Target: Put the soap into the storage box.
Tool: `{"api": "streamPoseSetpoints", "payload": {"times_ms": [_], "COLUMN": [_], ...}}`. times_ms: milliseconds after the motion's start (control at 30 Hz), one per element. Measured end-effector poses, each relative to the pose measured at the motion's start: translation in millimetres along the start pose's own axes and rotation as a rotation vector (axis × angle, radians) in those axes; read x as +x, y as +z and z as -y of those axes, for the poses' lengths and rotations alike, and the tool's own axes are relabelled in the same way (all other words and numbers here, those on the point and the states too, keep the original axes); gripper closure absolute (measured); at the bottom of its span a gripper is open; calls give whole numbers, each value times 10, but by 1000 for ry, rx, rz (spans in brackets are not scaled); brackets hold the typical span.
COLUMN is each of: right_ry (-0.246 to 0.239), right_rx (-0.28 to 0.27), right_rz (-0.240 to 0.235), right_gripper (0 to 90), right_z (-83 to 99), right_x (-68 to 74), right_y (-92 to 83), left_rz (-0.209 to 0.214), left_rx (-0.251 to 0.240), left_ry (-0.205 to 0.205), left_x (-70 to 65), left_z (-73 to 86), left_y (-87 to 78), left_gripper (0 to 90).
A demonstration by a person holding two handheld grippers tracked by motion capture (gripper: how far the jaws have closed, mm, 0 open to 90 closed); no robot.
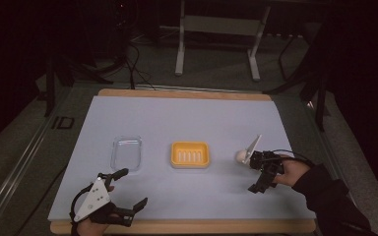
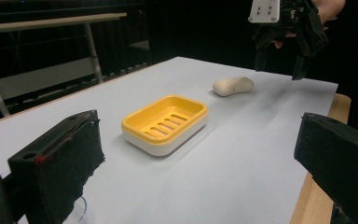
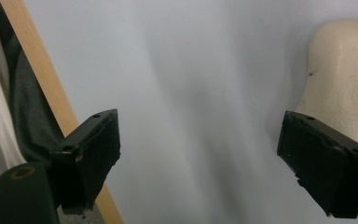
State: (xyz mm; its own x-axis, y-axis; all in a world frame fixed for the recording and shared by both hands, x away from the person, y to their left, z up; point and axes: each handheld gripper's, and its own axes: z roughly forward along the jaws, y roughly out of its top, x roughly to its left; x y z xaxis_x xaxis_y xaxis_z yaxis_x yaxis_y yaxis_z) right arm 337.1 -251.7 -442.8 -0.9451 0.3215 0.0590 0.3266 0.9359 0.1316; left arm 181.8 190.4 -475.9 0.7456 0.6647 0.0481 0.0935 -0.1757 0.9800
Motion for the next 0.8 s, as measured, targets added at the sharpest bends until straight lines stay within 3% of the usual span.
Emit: {"api": "streamPoseSetpoints", "payload": {"times_ms": [233, 367, 500, 700, 800], "right_ry": [22, 26, 10, 49, 43], "right_rx": [-30, -50, -63, -108, -135], "right_rz": [-8, 19, 77, 49, 66], "right_gripper": [130, 132, 132, 177, 188], "right_z": [-3, 2, 2, -19, -29], "right_x": [-143, -209, -255, -384, -438], "right_y": [2, 7, 25, 3, -10], "left_rz": [3, 6, 6, 5, 6], "left_rx": [1, 3, 4, 4, 4], "left_ry": [-4, -5, -7, -7, -8], "left_x": [4, 3, 5, 9, 9], "left_z": [3, 3, 5, 6, 7], "left_y": [2, 5, 8, 8, 9], "left_gripper": [11, 12, 11, 11, 11]}}
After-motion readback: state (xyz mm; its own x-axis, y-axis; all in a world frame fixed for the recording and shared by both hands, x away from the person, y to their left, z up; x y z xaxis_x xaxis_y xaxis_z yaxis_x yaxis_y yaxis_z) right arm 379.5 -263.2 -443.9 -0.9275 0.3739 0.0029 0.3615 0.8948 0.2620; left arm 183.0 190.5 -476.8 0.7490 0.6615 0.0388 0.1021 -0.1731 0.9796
